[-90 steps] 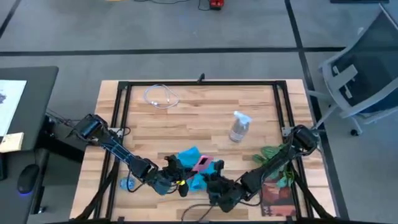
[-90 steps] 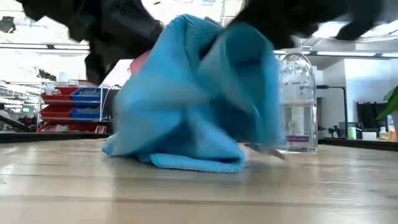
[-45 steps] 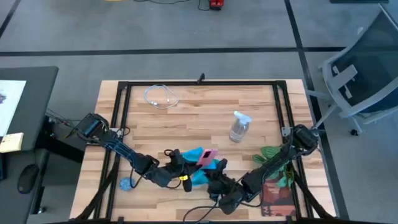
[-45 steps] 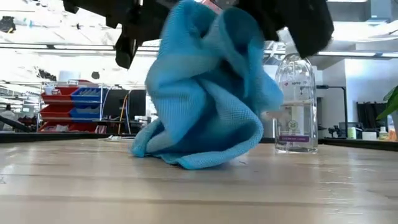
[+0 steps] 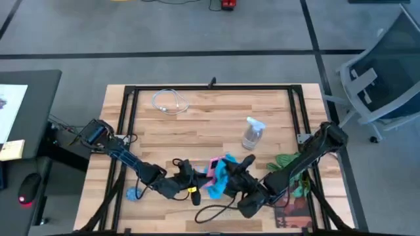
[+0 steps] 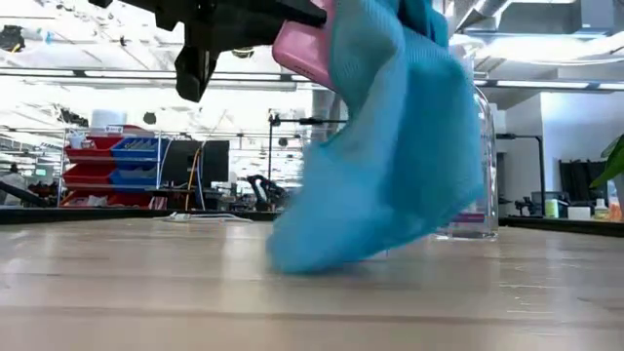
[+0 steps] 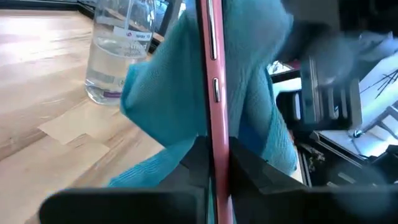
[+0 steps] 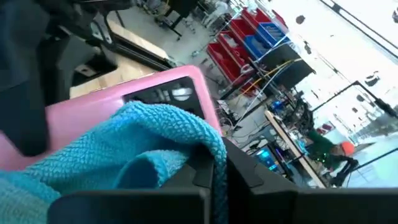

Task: Apply microfiber cloth
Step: Wipe the front of the cellphone with a microfiber cloth

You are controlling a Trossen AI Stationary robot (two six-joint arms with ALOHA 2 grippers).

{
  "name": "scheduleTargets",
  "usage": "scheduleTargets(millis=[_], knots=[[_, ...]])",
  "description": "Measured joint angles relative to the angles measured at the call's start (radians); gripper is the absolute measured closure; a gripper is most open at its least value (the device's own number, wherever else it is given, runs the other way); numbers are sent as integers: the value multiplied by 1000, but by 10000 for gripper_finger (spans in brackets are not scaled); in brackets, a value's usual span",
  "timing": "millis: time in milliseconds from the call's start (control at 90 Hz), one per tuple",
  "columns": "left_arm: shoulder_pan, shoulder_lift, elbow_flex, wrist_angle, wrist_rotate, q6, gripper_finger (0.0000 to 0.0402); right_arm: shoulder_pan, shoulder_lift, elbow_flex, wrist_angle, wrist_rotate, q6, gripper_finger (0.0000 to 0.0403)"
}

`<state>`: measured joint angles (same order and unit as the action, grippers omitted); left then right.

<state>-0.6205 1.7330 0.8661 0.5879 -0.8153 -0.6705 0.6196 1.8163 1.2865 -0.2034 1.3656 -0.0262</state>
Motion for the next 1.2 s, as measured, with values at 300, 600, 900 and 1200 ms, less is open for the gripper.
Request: scheduleTargets(millis=[300,600,900,1200], knots=[[-2,6,-3,-34,4,18,392,25,108,1,44,-149,10,403],[-2,-1,4,-68,-5,-32,392,9,108,62,227,44,-270,403],[-8,-7,-2,-104,-26,7,392,13,102,77,36,-101,-17,403],[-27,-170,3,-290,-79,27,392,63,115,74,-455,-242,437,403]])
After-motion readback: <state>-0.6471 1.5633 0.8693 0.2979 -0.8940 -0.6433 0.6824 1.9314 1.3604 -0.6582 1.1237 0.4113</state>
